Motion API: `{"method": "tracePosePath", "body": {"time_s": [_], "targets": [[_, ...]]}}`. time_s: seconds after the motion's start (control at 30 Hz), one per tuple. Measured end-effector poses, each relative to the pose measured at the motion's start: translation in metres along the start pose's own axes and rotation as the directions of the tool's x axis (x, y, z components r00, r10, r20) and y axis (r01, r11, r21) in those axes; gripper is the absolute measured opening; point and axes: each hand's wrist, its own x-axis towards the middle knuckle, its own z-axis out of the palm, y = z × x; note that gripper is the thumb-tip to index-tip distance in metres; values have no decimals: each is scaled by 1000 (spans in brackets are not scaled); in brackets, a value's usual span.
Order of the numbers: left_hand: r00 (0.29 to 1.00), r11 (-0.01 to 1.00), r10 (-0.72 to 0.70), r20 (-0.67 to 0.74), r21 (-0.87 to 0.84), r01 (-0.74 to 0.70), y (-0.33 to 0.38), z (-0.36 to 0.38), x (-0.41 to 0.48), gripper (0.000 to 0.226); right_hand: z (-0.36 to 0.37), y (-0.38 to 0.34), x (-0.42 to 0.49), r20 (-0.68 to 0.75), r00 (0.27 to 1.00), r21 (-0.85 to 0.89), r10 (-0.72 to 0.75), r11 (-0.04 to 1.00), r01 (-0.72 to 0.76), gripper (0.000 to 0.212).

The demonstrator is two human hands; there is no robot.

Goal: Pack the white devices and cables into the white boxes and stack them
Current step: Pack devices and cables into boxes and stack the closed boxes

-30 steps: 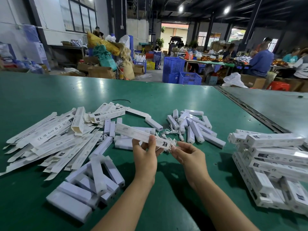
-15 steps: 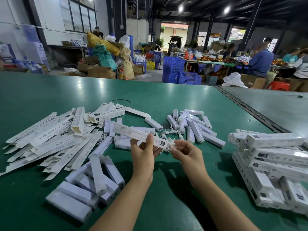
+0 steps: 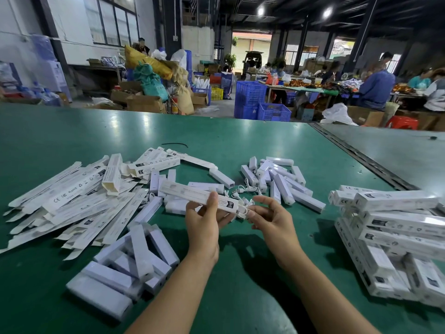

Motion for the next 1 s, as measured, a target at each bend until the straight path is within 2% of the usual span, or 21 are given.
{"method": "tracePosePath", "body": {"time_s": [0.17,0.33,0.43,0.53,0.63,0.7,0.8,0.9,0.97,1.0], "targets": [[995,998,9,101,59,-15,-2,1,-4,29,3,0,-2,11,994,146,110,983,-110,28],[994,996,31,105,81,-40,-4,4,-6,32,9,1,-4,-103,980,249,170,958,-140,23],[996,996,29,88,76,-36,-4,4,-6,32,10,1,-6,-136,972,176,190,970,-165,22],[996,997,32,89,60,-38,-4,4,-6,33,10,-1,-6,-99,981,52,164,986,-160,21],[994,997,37,98,59,-43,-5,4,-6,34,11,-3,-7,-24,983,112,179,978,-176,26],[995,997,39,94,67,-46,-4,5,-6,44,12,-4,-8,27,986,111,165,980,-167,27],[995,995,30,92,91,-38,-3,4,-5,69,8,-6,-9,46,998,-87,42,995,-38,24],[992,970,37,120,236,-64,-1,-1,-2,88,5,-6,-9,4,998,-315,-63,947,61,18],[981,917,35,190,385,-107,-2,-3,-1,89,4,-5,-10,-22,991,-397,-134,911,114,15],[968,883,39,248,446,-150,-2,-4,-2,80,4,-5,-10,-43,984,-426,-172,894,137,17]]}}
